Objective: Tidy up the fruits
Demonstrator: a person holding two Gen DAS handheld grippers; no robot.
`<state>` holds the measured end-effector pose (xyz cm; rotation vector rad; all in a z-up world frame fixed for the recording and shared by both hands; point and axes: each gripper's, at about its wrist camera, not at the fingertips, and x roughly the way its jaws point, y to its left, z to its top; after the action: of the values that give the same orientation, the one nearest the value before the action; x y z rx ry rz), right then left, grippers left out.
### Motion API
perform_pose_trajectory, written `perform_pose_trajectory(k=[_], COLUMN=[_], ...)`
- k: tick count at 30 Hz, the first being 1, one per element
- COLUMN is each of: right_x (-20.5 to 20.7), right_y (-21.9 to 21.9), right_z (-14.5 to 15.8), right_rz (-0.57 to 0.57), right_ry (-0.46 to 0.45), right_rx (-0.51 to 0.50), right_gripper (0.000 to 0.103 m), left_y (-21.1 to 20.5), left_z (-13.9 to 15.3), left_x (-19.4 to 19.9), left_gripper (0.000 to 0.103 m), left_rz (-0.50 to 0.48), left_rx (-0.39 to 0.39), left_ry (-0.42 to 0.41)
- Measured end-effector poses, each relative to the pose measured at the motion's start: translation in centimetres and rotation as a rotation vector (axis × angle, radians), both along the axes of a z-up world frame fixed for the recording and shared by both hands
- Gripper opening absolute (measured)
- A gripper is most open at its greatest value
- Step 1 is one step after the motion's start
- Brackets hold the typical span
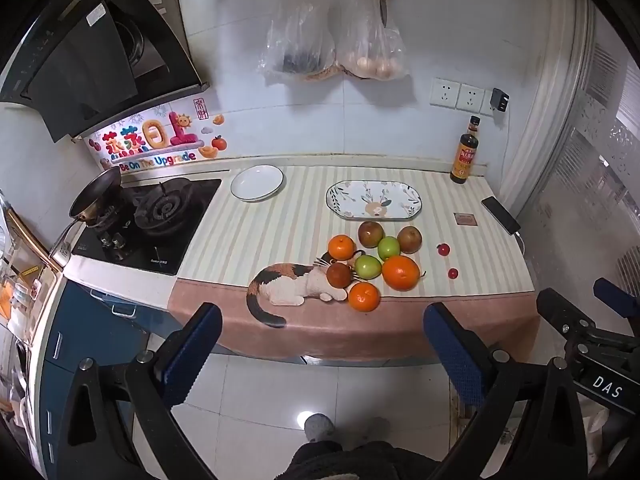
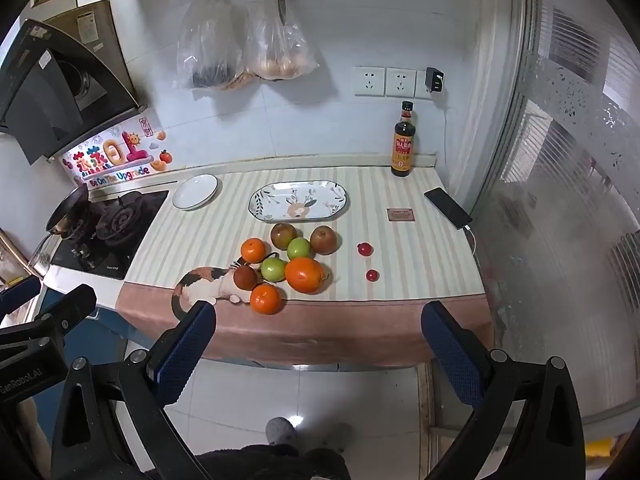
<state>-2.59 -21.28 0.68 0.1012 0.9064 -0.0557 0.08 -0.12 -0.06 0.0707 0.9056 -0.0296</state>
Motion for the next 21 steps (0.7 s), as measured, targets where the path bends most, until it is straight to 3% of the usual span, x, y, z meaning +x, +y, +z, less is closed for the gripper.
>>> perform_pose_trajectory(k=[13,21], right_x=[0.0,-0.2], right_y=[0.0,0.5], right_z=[-0.3,-0.2], right_rz=[0.006,0.005], right_ry=[0.003,0.003], right_rx=[0.012,0.011], right_gripper=[0.103,0.103], left_y=[-0.6,0.6], left_z=[-1.1,-0.1], left_x=[-0.3,-0.4], left_gripper=[0.103,0.103], left_rz=[0.001,0.002], left_rx=[-0.006,-0.012], left_ry=[-0.006,-0.009])
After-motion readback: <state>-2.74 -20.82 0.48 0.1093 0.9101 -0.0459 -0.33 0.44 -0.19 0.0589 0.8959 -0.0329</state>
